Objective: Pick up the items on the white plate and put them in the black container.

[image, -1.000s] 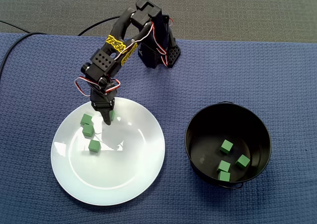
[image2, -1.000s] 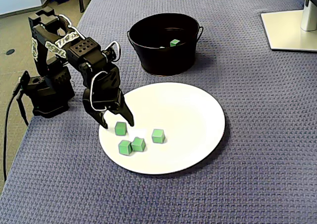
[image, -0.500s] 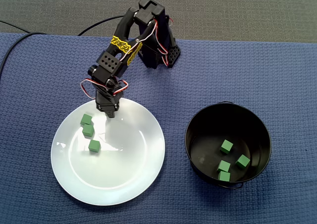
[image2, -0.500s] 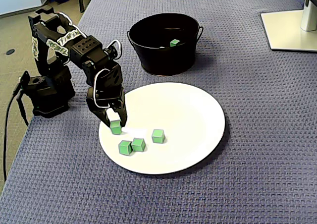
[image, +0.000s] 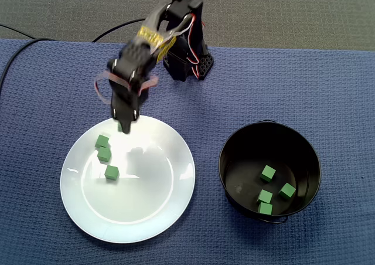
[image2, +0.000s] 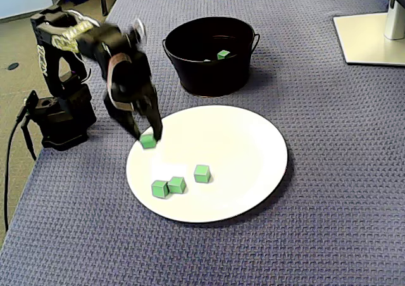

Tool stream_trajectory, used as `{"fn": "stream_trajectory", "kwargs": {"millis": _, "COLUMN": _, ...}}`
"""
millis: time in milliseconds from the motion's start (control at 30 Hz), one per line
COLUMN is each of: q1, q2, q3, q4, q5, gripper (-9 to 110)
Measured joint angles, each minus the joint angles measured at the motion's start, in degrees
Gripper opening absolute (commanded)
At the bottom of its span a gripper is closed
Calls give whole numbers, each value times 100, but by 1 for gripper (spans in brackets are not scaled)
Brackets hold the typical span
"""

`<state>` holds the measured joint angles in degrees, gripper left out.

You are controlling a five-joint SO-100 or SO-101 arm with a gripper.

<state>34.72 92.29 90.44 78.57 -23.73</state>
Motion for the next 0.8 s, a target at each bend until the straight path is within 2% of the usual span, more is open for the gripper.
{"fn": "stream_trajectory", "kwargs": {"millis": 200, "q1": -26, "q2": 1582, "q3": -1652, "q4": 932, "q5": 281, "gripper": 0}}
{"fn": "stream_trajectory", "kwargs": {"millis": 300, "q1": -677, "q2": 2101, "q3": -2496, "q4": 1063, "q5": 369, "gripper": 0}}
{"fn": "stream_trajectory", "kwargs": {"millis": 400, "q1": -1784, "q2": 2215, "q3": -3270, "q4": 1195, "q5": 448, "gripper": 0}}
{"fn": "stream_trajectory", "kwargs": {"millis": 633, "q1": -4368, "q2": 826, "q3": -4667, "q4": 1890, "q5": 729, "gripper": 0}}
{"fn": "stream_trajectory", "kwargs": {"millis": 800, "q1": -5273, "q2": -791, "q3": -4333, "q4": 1846, "q5": 888, "gripper": 0}}
